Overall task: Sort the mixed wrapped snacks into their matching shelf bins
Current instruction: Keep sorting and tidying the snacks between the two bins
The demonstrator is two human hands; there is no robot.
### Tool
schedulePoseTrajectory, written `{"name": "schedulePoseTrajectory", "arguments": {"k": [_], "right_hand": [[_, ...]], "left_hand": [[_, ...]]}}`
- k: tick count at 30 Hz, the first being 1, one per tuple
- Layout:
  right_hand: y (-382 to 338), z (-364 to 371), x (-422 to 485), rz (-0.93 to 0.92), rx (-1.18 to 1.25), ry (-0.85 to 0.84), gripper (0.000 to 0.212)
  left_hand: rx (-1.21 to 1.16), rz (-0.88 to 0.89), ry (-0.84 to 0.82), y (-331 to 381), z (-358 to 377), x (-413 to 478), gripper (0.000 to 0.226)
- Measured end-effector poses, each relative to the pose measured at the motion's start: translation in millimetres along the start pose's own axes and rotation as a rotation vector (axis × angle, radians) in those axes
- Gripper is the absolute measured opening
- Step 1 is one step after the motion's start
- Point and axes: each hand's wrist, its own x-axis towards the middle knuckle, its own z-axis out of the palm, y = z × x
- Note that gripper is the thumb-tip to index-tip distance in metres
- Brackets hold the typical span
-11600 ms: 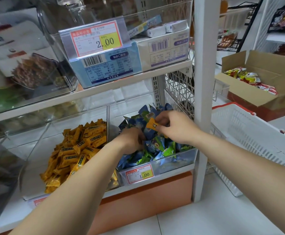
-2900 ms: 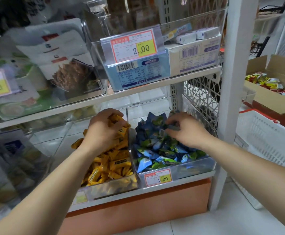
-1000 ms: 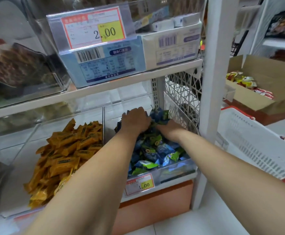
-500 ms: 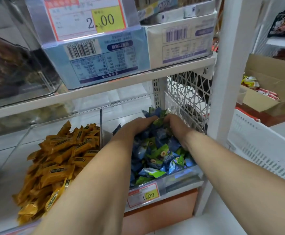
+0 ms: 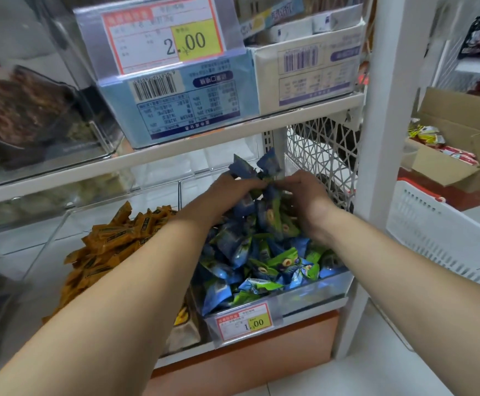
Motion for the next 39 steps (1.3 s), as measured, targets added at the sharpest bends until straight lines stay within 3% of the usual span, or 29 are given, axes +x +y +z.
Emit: {"name": "schedulePoseTrajectory", "arguments": {"k": [5,8,10,13,16,20,23,29,35,39], "right_hand": [[-5.3,5.9,-18.0,0.017,-0.107,-0.033,0.019],[-5.6,8.7,-27.2,-0.003,-0.289,-0.081,0.024],[-10.7,5.0,-31.5,-0.056,-0.55,-0.095,0.025],[-13.7,-5.0,-33.9,-0.108,-0.841,-0.102,0.025],[-13.7,-11.2,-37.6,-0.099,-0.912,-0.154,0.02],[-12.6,-14.5,-38.5,-0.084,-1.083,-0.229,0.058],[-8.5,-14.1,-37.5,-0.136,-1.054,-0.188,0.07],[-5.9,-16.4,-36.4,-0.186,-0.981,-0.139,0.061],[-6.1,-10.8,-35.4,-0.193,-0.833,-0.082,0.066],[-7.3,-6.7,-32.8,-0.318,-0.591,0.141,0.037]], "left_hand": [[0.334,0.21,-0.086,-8.6,-22.8,-37.0,0.029],[0.557,0.225,-0.167,-10.9,-40.1,-57.8,0.064],[0.617,0.198,-0.226,-10.1,-49.7,-70.3,0.077],[0.716,0.171,-0.239,-5.8,-56.8,-77.8,0.065],[0.796,0.204,-0.156,-2.5,-52.5,-72.3,0.041],[0.687,0.274,-0.146,-4.7,-27.0,-58.6,0.04],[0.805,0.27,-0.226,-10.0,-12.3,-51.4,0.036],[1.059,0.236,-0.165,-17.1,-27.8,-52.5,0.032],[0.87,0.219,-0.084,-17.8,-32.3,-51.6,0.038],[0.846,0.178,0.02,-16.0,-40.9,-37.4,0.038]]}}
